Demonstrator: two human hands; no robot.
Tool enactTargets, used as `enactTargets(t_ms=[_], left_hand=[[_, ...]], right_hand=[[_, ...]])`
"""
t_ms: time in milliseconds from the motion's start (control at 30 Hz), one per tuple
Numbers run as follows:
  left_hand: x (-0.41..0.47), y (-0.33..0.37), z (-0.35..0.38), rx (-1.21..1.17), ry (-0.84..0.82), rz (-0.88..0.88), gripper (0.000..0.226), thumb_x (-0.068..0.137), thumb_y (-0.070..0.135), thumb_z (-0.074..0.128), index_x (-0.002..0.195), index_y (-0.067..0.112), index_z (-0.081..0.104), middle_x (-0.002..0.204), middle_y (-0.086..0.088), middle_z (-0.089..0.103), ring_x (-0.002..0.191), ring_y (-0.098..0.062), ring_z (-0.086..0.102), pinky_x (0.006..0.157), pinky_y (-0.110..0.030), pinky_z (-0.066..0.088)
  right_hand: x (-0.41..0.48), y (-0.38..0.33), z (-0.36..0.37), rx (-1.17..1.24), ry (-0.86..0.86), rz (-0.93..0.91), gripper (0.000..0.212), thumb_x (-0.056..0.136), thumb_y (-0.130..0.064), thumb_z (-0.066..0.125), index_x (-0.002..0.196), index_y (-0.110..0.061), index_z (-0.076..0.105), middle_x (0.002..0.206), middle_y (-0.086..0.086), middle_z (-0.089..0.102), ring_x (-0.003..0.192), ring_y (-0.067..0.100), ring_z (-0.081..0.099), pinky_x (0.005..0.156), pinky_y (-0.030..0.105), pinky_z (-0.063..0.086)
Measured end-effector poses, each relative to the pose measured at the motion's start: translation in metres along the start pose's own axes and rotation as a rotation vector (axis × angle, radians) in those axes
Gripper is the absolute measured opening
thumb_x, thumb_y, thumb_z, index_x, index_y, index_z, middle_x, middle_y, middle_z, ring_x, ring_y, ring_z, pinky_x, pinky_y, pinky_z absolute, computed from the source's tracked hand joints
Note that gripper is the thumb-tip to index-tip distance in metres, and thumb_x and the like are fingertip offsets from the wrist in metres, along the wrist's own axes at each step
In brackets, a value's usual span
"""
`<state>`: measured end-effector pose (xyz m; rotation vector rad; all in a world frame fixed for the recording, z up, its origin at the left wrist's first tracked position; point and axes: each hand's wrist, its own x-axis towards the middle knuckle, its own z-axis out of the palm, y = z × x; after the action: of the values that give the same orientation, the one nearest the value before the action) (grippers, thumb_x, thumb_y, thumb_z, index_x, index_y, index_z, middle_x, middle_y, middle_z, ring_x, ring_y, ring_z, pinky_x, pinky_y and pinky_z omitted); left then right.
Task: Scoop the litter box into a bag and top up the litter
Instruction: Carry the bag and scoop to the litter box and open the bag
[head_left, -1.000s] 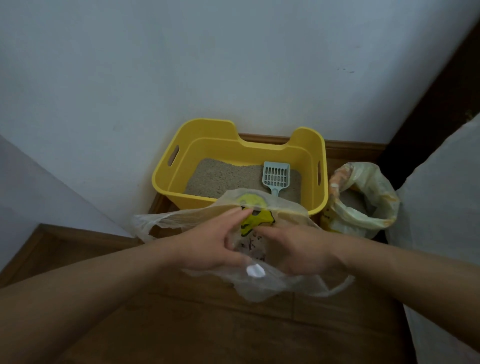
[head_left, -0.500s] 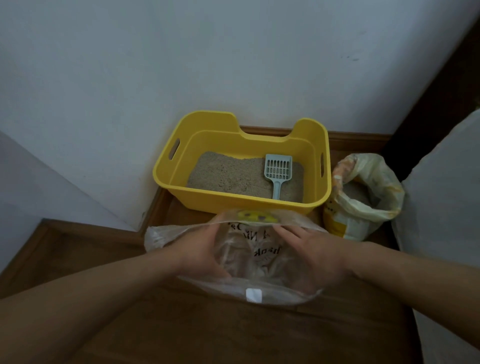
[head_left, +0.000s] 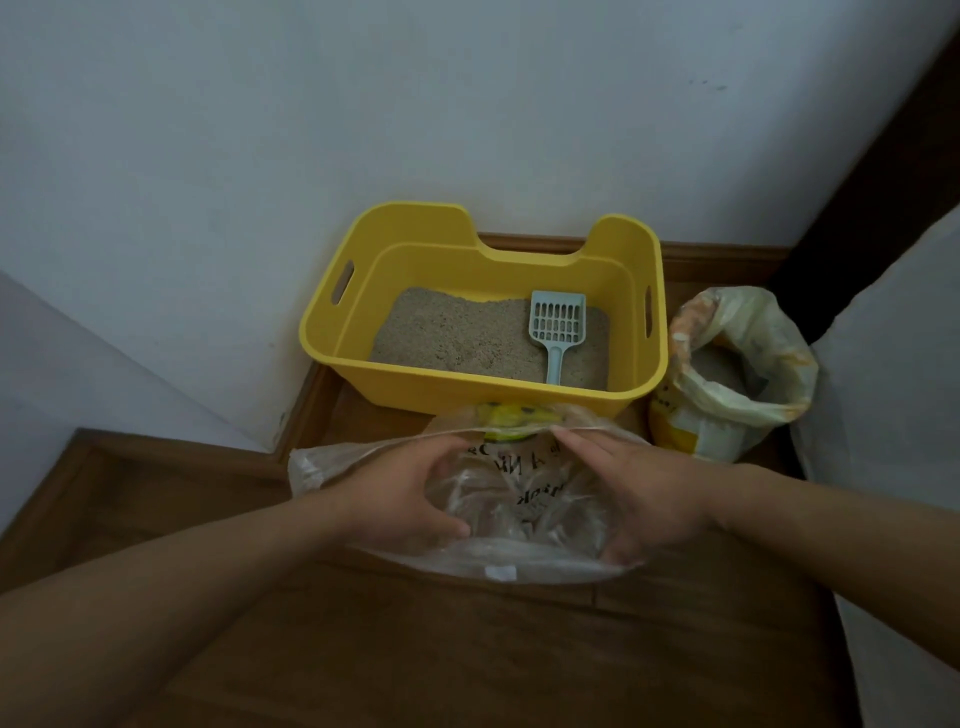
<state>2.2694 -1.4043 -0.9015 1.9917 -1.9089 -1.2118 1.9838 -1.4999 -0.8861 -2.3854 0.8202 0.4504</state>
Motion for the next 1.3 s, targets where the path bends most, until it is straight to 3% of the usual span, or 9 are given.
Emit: enactTargets(t_ms=[133,233,333,400,567,1033,1200,1300], left_hand=[[0.001,0.018,-0.006,0.282,0.101,0.331,0.065,0.075,0.047,0.079,0.133,0.04,0.05,0.126,0.019,0.046,0.118,-0.001,0.044,0.101,-0.03,0.046],[0.011,0.025,-0.007,0.686,0.195,0.612,0.072,0.072,0.059,0.073,0.136,0.035,0.049,0.147,0.006,0.04,0.138,-0.015,0.032,0.115,-0.047,0.029],[0.022,0.027,-0.008,0.837,0.093,0.515,0.102,0.067,0.075,0.064,0.153,0.039,0.021,0.165,0.007,0.007,0.152,-0.021,-0.002,0.119,-0.061,-0.004],[0.027,0.023,-0.004,0.8,-0.027,0.38,0.115,0.066,0.08,0.062,0.155,0.039,0.002,0.165,0.011,-0.009,0.15,-0.018,-0.017,0.116,-0.062,-0.012],[0.032,0.003,0.013,0.665,-0.127,0.182,0.134,0.058,0.085,0.064,0.153,0.036,-0.018,0.161,0.013,-0.025,0.147,-0.016,-0.028,0.119,-0.058,-0.01],[0.047,-0.013,0.031,0.494,-0.146,0.083,0.139,0.052,0.085,0.068,0.153,0.039,-0.015,0.162,0.015,-0.022,0.151,-0.016,-0.011,0.121,-0.049,-0.004],[0.034,0.002,0.013,0.276,-0.174,-0.033,0.113,0.066,0.08,0.063,0.151,0.051,-0.006,0.163,0.016,-0.005,0.149,-0.026,0.009,0.121,-0.051,0.013],[0.03,0.011,0.014,0.272,-0.057,-0.063,0.099,0.073,0.082,0.053,0.151,0.051,0.0,0.161,0.01,0.012,0.143,-0.029,0.024,0.116,-0.048,0.024]], right_hand=[[0.008,-0.003,0.0,0.017,0.005,-0.015,0.139,0.062,-0.054,0.084,0.151,-0.04,-0.022,0.165,-0.011,-0.002,0.149,0.011,0.012,0.117,0.025,0.016],[0.013,-0.003,0.0,-0.014,0.018,-0.039,0.14,0.061,-0.056,0.084,0.151,-0.037,-0.021,0.165,-0.009,-0.001,0.149,0.012,0.013,0.119,0.028,0.018],[0.016,-0.001,0.001,-0.04,0.031,-0.063,0.138,0.063,-0.057,0.083,0.153,-0.034,-0.019,0.165,-0.008,-0.001,0.149,0.011,0.011,0.119,0.025,0.013],[0.016,0.002,0.005,-0.055,0.035,-0.071,0.135,0.065,-0.056,0.081,0.153,-0.033,-0.019,0.165,-0.008,-0.004,0.15,0.01,0.005,0.117,0.023,0.007],[0.022,0.014,0.023,-0.06,0.023,-0.075,0.135,0.065,-0.059,0.079,0.152,-0.036,-0.021,0.164,-0.009,-0.013,0.15,0.009,-0.004,0.117,0.024,0.001],[0.038,0.039,0.052,0.006,-0.036,0.006,0.138,0.065,-0.055,0.083,0.149,-0.04,-0.026,0.164,-0.01,-0.014,0.15,0.011,0.0,0.114,0.022,0.004],[0.03,0.033,0.044,-0.083,0.02,-0.051,0.131,0.066,-0.057,0.08,0.15,-0.042,-0.02,0.163,-0.01,-0.017,0.151,0.014,-0.002,0.116,0.027,0.004],[0.024,0.024,0.038,-0.182,0.033,-0.14,0.113,0.071,-0.059,0.074,0.148,-0.055,-0.008,0.162,-0.009,-0.021,0.149,0.018,-0.016,0.119,0.046,-0.002]])
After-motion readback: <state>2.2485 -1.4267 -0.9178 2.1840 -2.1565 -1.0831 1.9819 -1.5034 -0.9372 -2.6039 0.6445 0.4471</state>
